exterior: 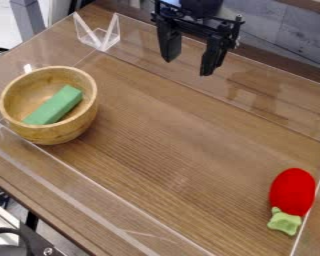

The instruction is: Remove the green stick from the brown bowl and put it on the table

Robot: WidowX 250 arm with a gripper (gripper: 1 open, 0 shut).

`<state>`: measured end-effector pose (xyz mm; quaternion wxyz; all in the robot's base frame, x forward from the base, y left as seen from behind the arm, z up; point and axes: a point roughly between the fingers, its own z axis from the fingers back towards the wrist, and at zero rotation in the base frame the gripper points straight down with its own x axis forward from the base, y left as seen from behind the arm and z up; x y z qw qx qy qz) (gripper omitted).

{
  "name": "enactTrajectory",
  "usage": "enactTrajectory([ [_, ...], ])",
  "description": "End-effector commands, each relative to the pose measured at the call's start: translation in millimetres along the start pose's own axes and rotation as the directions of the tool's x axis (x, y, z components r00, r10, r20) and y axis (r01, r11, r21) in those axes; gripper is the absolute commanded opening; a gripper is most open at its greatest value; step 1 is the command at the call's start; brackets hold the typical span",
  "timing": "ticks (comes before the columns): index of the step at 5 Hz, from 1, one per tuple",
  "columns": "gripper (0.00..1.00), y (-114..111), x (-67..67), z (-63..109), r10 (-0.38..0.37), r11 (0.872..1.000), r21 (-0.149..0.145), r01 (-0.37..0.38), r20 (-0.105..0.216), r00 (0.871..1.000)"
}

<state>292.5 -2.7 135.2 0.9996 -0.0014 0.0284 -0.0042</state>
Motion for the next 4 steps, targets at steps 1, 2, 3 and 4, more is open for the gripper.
enactTrajectory([
  [1, 1.00, 9.5, -7.6, -6.2, 0.011, 1.000, -0.003, -0.011, -0.022, 1.000],
  [2, 1.00, 41.7, -29.5, -7.7, 0.037, 0.999, -0.002, -0.037, -0.020, 0.999],
  [3, 1.00, 82.4, -52.1, -9.1, 0.052, 0.999, 0.001, -0.052, 0.000, 0.999],
  [4, 1.00, 121.2, -68.4, -13.3, 0.082, 0.997, 0.010, -0.082, 0.016, 0.996],
])
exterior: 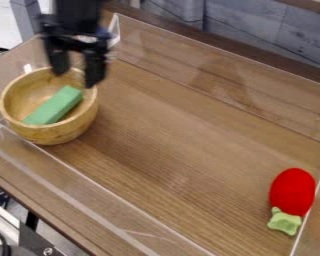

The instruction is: Remove the green stick from the brown bowl and put it on the table

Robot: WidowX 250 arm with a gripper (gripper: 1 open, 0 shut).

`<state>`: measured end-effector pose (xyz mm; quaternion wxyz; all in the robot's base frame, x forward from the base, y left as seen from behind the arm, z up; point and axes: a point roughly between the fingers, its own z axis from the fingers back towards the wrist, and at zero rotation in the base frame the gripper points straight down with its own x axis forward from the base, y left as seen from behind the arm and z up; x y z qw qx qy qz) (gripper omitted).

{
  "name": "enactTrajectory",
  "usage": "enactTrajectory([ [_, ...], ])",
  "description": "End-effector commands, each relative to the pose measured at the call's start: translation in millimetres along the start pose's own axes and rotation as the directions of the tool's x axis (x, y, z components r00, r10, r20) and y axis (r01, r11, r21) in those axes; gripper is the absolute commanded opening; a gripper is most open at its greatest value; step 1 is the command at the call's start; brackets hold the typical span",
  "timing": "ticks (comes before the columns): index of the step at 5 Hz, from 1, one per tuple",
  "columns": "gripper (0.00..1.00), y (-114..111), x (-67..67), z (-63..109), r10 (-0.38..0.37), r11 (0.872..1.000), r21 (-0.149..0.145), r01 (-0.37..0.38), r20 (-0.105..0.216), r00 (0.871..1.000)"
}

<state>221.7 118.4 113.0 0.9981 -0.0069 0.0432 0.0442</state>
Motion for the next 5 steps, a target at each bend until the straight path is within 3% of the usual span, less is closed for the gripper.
enactTrajectory([
  [1, 1.00, 29.9, -7.7, 6.0, 0.007, 1.000, 0.020, -0.008, 0.058, 0.998],
  [2, 1.00, 45.8, -11.4, -4.3, 0.028, 0.999, 0.013, -0.029, 0.054, 0.998],
  [5, 1.00, 61.3, -3.0, -38.7, 0.075, 0.997, -0.008, -0.075, 0.023, 0.997],
])
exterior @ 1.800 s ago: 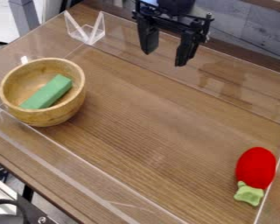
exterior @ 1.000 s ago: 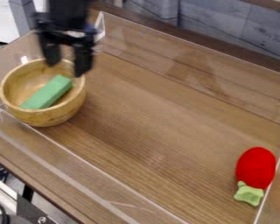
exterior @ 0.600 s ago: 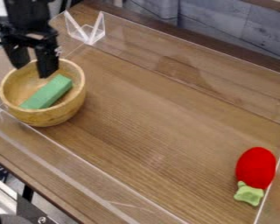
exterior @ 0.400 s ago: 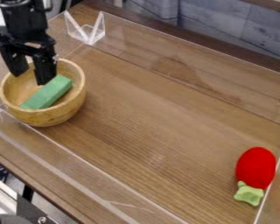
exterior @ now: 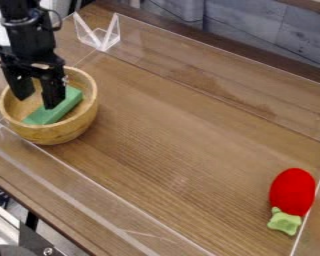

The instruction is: Remove the green stick from the brown bowl and put it on the table

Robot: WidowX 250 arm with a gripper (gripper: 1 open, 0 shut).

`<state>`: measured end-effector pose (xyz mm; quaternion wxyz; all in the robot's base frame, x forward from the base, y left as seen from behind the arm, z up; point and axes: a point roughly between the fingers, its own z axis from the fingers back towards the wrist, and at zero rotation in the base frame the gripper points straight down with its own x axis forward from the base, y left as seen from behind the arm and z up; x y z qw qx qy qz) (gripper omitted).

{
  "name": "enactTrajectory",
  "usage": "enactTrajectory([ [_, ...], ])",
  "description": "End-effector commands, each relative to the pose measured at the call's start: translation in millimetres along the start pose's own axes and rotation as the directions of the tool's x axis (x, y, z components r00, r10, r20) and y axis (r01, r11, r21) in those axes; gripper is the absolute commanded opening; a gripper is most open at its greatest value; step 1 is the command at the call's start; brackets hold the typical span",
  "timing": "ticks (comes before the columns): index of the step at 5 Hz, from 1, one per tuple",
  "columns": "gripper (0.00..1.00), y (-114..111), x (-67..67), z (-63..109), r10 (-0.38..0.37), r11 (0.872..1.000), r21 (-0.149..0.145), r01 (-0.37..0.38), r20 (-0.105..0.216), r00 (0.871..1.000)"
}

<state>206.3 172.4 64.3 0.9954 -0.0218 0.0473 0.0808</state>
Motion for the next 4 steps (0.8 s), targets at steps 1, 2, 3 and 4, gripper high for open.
enactTrajectory([
  [1, 1.00, 8.5, 7.0, 2.3, 0.015, 1.000, 0.021, -0.016, 0.028, 1.000],
  [2, 1.00, 11.6, 10.8, -3.9, 0.028, 1.000, 0.014, -0.028, 0.026, 0.999],
  [3, 1.00, 13.8, 13.5, -8.1, 0.037, 0.999, 0.002, -0.038, 0.025, 0.999],
  [4, 1.00, 16.1, 16.6, -10.8, 0.043, 0.999, -0.011, -0.043, 0.026, 0.999],
])
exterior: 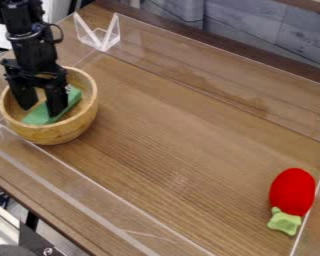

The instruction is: Remove the green stick from the brown bowl and put it on the table

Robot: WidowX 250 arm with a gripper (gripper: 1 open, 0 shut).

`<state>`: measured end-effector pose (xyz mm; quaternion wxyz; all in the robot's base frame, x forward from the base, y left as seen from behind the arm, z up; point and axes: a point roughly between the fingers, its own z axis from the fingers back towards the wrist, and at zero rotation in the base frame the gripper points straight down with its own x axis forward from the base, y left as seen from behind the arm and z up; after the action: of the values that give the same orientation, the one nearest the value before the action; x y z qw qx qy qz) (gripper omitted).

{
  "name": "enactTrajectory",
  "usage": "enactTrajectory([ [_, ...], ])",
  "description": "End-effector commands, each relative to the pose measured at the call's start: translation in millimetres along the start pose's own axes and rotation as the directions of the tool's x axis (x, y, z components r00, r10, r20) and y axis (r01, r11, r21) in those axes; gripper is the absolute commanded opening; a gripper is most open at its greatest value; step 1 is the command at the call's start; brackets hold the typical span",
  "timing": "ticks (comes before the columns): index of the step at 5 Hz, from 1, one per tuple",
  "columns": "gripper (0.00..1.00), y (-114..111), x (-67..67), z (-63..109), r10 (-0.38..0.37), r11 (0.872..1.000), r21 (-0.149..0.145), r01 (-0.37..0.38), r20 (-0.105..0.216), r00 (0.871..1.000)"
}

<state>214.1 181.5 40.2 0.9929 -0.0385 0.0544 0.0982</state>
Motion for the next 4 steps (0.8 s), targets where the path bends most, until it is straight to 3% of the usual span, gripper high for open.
enactTrajectory([
  [1, 1.00, 9.1, 7.9, 10.1, 0.012, 1.000, 0.013, -0.013, 0.044, 0.999],
  [4, 1.00, 15.3, 14.8, 7.5, 0.018, 1.000, -0.011, -0.018, 0.056, 0.998],
])
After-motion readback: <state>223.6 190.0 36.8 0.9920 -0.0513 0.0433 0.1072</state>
